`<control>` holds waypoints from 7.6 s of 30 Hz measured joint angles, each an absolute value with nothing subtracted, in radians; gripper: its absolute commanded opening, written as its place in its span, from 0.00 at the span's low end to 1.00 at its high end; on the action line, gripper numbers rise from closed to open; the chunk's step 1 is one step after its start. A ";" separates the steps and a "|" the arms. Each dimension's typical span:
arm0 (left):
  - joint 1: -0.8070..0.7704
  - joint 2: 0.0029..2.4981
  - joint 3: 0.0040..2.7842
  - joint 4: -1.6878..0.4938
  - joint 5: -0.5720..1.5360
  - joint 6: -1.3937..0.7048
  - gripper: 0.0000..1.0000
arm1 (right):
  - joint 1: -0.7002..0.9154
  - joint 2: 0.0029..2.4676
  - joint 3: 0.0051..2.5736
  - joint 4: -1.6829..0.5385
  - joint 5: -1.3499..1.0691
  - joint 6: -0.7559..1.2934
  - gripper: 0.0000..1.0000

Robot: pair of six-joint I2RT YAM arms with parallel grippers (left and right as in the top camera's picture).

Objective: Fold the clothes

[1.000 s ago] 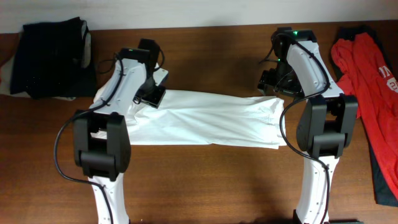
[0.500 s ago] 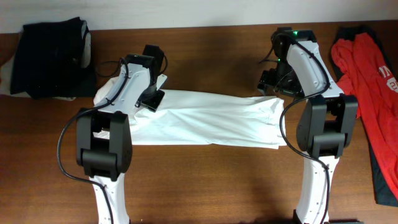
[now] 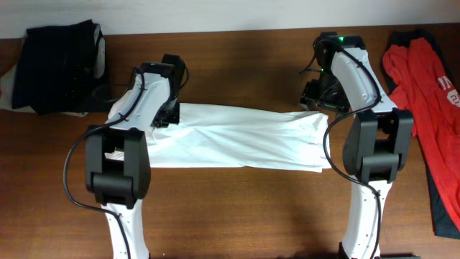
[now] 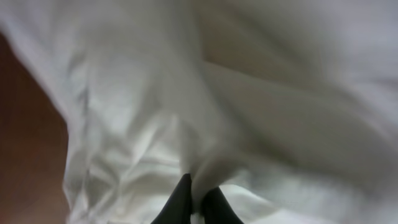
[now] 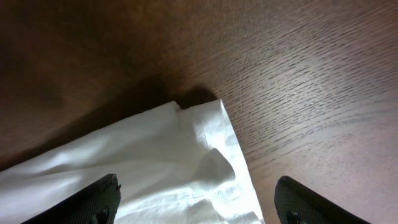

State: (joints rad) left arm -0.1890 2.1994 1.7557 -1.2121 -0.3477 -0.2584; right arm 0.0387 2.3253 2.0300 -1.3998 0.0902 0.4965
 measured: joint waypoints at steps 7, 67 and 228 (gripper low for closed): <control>-0.100 2.199 1.757 -1.333 -0.376 -0.495 0.06 | 0.039 2.321 1.892 -1.304 0.063 0.497 0.80; 0.199 2.189 1.805 -1.325 -0.264 -0.313 0.40 | 0.109 2.314 2.068 -1.437 -0.014 0.396 0.74; -0.311 2.202 2.050 -1.380 0.299 -0.076 0.00 | 0.323 2.008 1.313 -0.784 -0.360 0.315 0.68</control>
State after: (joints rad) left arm -0.3107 2.2021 2.0499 -1.3796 0.2985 -0.0761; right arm 0.3233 2.0079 1.3128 -0.7837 -0.3603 0.3145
